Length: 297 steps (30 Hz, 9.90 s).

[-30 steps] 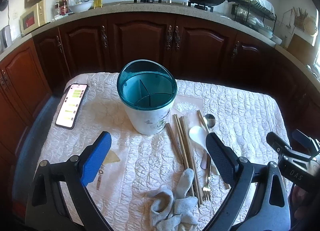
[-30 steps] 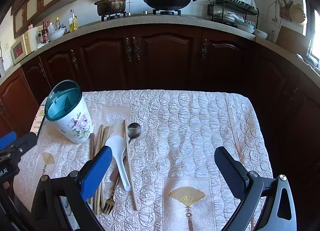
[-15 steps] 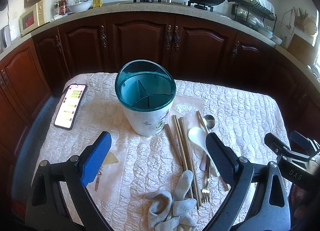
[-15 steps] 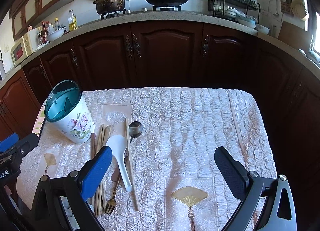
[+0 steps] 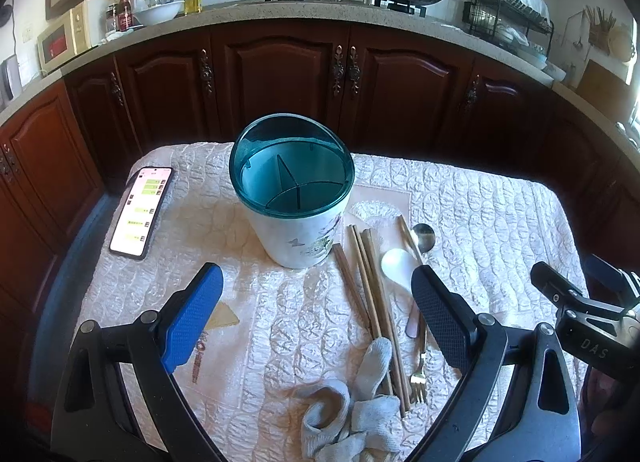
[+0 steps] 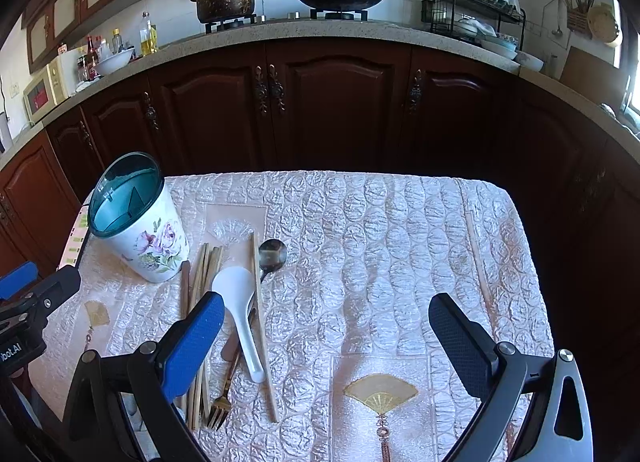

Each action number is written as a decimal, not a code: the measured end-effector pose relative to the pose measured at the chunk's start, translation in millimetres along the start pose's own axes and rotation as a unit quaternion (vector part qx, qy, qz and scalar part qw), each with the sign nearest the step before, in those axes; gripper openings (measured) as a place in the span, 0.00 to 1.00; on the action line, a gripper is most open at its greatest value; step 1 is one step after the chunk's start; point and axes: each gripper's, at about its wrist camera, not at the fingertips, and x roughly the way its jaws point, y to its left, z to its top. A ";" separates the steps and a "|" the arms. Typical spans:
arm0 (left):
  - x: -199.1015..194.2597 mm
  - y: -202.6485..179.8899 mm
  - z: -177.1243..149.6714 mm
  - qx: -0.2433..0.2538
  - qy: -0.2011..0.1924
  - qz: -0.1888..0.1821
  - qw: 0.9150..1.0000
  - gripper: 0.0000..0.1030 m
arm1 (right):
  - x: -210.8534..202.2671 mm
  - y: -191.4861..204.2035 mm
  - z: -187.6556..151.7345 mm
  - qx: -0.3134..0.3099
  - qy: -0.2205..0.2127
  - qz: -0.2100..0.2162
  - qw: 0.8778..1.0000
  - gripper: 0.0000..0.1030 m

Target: Organize utensils

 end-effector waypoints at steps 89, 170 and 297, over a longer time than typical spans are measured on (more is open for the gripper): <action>141.8 3.2 -12.6 -0.080 0.143 -0.080 0.983 0.29 | 159.1 11.7 11.0 0.014 0.135 0.163 0.977 0.37; -36.7 117.5 174.3 -0.072 -0.061 -0.125 0.988 0.09 | 20.6 109.5 170.6 -0.086 -0.153 0.152 0.973 0.02; 85.4 48.8 34.5 -0.132 0.175 -0.199 0.955 0.05 | 188.0 31.3 24.3 -0.009 0.170 0.249 0.954 0.02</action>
